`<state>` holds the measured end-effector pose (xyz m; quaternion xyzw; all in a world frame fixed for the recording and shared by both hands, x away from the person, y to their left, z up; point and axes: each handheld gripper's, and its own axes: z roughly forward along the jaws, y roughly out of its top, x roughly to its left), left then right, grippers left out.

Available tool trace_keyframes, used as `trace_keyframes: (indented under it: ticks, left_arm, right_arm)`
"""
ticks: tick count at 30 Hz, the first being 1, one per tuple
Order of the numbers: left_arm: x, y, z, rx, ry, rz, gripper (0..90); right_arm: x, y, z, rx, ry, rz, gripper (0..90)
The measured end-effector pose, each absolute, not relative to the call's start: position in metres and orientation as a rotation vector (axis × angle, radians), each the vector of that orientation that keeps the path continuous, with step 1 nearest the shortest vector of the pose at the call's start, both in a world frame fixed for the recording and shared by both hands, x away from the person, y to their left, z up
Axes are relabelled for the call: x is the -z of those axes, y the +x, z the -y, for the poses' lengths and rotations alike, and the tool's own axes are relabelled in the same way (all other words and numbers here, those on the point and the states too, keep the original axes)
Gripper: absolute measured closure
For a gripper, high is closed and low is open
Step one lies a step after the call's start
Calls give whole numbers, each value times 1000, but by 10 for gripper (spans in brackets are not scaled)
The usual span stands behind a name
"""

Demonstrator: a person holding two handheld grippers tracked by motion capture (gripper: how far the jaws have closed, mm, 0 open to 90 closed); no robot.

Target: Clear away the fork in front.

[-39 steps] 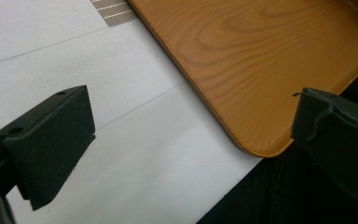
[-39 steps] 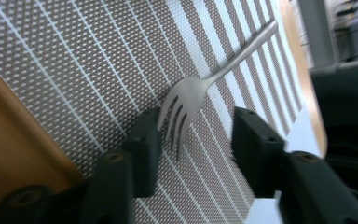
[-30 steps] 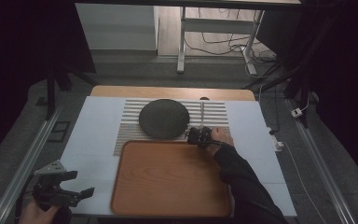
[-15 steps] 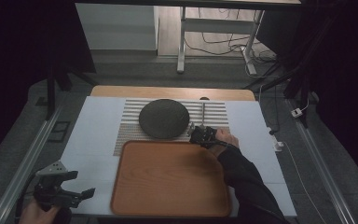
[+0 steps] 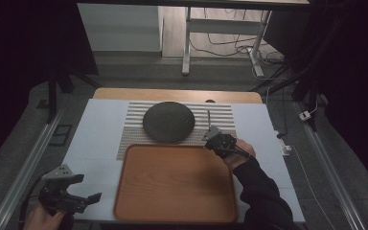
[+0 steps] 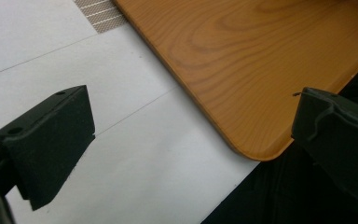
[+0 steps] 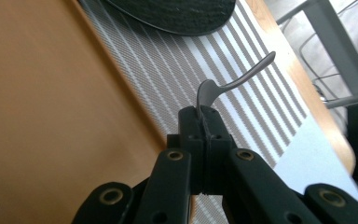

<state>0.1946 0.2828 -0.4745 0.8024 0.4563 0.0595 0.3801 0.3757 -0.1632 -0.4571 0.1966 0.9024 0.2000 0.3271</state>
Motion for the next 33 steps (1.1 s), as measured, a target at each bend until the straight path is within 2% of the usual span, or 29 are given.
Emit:
trace_keyframes:
  ticks: [10, 18, 33]
  left_arm:
    - [475, 199, -278, -130, 2057, -1147, 0]
    - [475, 207, -273, -98, 2058, -1067, 0]
    - [469, 233, -241, -53, 2080, -941, 0]
  right_arm:
    - [440, 345, 185, -796, 629, -2421, 895]
    - [434, 328, 202, -971, 696, -2454, 895]
    - [435, 289, 216, -1246, 680, -2561, 895]
